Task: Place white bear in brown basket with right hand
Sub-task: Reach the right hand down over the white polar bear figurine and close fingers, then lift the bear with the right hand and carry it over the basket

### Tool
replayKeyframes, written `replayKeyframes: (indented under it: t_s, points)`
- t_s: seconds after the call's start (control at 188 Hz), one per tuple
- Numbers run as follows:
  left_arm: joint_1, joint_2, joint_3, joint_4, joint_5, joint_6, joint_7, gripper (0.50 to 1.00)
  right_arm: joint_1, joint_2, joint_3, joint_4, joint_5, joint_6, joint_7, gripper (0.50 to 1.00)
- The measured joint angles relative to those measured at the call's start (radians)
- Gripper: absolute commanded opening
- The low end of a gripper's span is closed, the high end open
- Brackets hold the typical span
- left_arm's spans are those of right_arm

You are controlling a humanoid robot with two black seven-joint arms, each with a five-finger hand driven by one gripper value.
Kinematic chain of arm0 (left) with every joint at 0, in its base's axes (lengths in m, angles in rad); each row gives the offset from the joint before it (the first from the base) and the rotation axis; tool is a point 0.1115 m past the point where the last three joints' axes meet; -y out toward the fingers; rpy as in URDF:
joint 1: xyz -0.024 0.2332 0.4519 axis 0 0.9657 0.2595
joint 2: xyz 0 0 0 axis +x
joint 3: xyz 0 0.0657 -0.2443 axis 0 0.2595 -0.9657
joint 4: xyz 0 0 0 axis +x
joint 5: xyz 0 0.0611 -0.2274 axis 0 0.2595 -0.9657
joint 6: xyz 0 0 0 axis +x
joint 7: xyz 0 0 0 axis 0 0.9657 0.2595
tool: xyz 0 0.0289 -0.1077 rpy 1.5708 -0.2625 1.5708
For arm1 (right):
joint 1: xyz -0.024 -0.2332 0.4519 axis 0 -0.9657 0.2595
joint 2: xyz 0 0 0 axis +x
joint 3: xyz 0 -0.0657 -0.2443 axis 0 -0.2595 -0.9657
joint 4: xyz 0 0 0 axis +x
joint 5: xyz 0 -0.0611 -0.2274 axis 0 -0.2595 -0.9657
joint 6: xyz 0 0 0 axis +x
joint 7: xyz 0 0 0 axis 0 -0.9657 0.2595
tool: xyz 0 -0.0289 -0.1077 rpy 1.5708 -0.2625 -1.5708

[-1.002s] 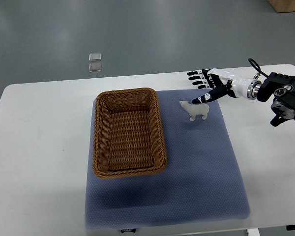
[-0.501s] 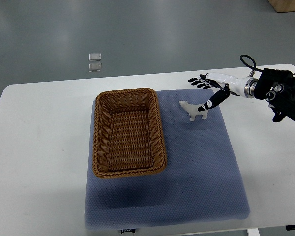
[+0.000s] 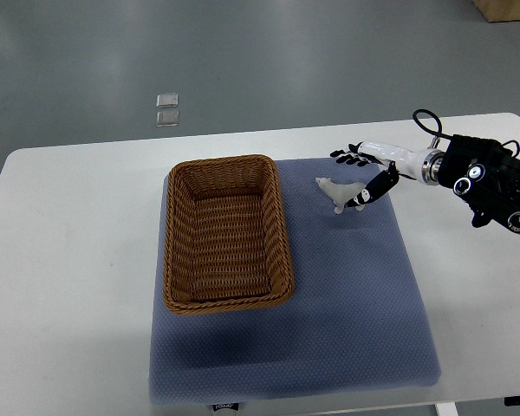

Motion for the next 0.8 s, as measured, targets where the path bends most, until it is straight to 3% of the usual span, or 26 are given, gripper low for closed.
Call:
replayKeyframes:
  t_s: [0.304,0.714,0.752,0.8]
  points:
    - [0.0,0.0,-0.002,0.0,0.0,0.0,0.0,1.0,0.0,0.003,0.0,0.0,0.0,-0.004,0.001,0.805]
    - [0.0,0.0,-0.002,0.0,0.0,0.0,0.001,1.0,-0.003,0.003,-0.015,0.002,0.0,-0.003,0.003,0.795]
    - [0.0,0.0,-0.002,0.0,0.0,0.0,0.001,1.0,-0.003,0.003,-0.015,0.002,0.0,-0.003,0.003,0.785]
    - [0.0,0.0,-0.002,0.0,0.0,0.0,0.001,1.0,-0.003,0.003,-0.016,0.003,0.0,-0.003,0.003,0.729]
